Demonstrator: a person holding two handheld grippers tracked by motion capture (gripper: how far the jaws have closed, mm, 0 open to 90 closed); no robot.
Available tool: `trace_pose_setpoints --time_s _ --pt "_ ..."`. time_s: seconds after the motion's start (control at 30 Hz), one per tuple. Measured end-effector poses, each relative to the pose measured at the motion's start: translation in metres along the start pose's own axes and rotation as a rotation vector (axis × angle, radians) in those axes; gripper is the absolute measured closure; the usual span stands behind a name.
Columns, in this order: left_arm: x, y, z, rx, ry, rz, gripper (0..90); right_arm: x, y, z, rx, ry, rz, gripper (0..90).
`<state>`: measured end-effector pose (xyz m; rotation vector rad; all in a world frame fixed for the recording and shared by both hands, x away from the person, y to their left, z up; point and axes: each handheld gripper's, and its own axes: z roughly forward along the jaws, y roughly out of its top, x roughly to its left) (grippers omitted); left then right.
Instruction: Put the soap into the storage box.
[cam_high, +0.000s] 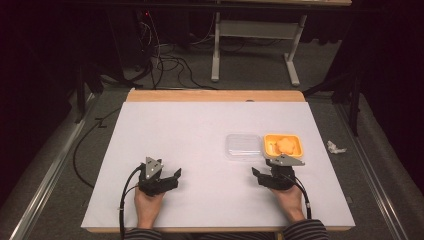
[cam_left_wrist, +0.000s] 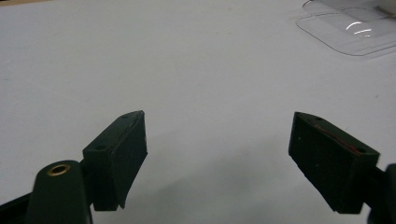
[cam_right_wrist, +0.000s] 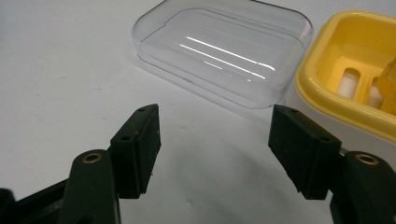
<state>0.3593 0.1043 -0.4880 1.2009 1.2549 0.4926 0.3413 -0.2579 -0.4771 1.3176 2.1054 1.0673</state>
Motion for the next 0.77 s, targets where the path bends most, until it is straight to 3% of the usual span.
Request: trace_pose_setpoints --time_s 0.23,0.6,0.77 --pt "0.0005 0.0002 0.0003 0.001 0.007 -0.001 19.9 0.0026 -0.0038 -0.0033 -0.045 -0.017 -0.008 35.0" --pt "0.0011 0.0007 0.0003 -0.003 0.007 -0.01 19.9 0.0076 -0.0031 -0.0003 -0.016 -0.058 -0.054 32.3" --pt "0.0013 0.0011 0.0 -0.002 0.007 -0.014 19.9 0.007 -0.0029 -0.0002 -0.015 -0.049 -0.049 30.5"
